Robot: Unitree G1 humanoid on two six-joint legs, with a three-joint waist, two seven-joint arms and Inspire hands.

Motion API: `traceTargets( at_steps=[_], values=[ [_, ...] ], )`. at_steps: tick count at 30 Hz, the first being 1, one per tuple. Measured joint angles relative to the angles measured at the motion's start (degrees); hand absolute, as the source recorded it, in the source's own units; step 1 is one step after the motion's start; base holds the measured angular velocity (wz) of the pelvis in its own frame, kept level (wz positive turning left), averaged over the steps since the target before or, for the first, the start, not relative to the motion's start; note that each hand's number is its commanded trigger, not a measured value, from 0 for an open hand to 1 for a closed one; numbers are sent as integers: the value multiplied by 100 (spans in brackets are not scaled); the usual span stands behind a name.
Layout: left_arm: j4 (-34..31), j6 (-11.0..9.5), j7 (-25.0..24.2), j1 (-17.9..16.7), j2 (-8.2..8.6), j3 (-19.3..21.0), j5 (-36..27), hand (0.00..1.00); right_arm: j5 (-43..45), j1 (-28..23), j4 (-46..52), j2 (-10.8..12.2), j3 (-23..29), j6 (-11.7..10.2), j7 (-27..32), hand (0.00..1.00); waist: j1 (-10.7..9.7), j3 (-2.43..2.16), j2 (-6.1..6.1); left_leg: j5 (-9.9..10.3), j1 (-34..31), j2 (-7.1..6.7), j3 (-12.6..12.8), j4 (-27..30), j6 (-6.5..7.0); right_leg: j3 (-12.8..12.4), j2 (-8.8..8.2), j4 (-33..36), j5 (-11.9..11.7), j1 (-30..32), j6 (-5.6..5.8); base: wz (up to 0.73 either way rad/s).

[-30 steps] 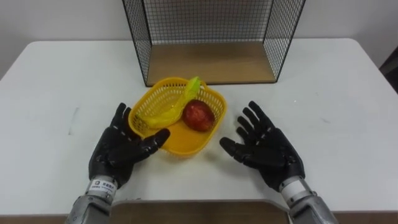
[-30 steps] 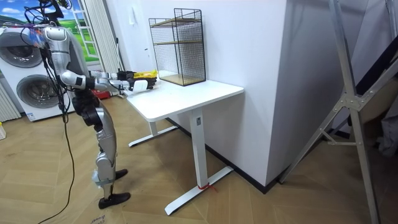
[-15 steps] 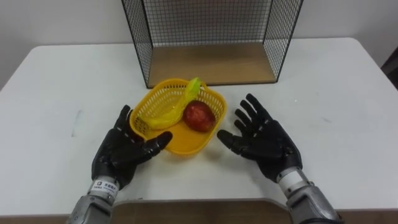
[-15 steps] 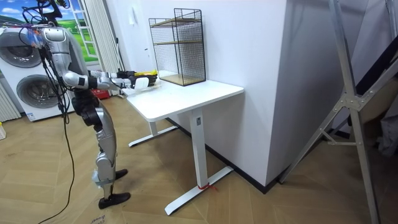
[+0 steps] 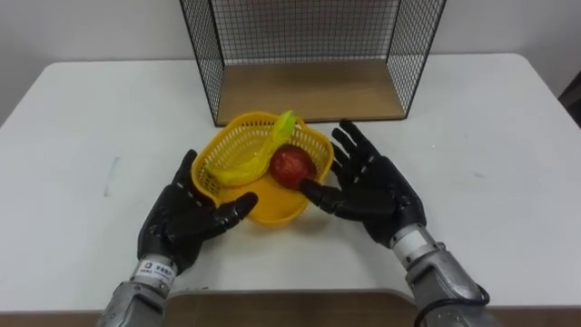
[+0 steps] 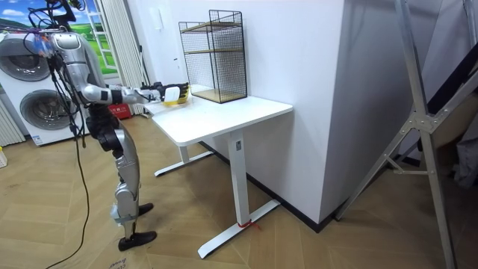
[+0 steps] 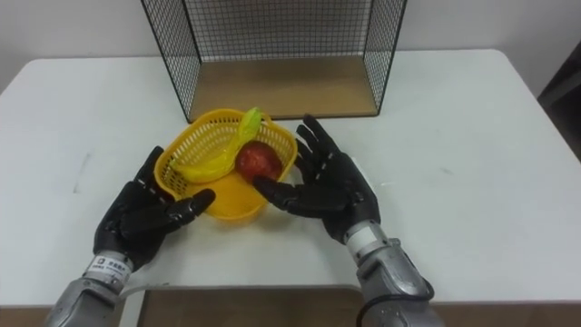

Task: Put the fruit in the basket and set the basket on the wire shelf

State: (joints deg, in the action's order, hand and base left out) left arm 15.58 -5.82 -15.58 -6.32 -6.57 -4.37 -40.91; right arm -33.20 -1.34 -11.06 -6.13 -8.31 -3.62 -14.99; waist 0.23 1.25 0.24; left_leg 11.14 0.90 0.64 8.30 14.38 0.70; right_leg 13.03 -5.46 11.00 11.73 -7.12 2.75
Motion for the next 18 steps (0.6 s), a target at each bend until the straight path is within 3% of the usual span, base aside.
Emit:
traceTargets(
  at_steps=[8, 18],
  values=[
    [1, 4, -20, 41, 36, -95, 16, 0, 22, 34, -28, -7, 42, 0, 115, 0, -11, 27, -46, 0, -32, 4, -47, 41, 0, 56, 2, 11, 0, -4, 0, 2],
    [-29, 4, -22, 49, 23, -160, 42, 0, 226, 134, -256, 29, -14, -23, 106, 0, -13, 19, -101, 0, -31, 4, -63, 44, 1, 59, 1, 60, 0, 7, 0, 0]
  ],
)
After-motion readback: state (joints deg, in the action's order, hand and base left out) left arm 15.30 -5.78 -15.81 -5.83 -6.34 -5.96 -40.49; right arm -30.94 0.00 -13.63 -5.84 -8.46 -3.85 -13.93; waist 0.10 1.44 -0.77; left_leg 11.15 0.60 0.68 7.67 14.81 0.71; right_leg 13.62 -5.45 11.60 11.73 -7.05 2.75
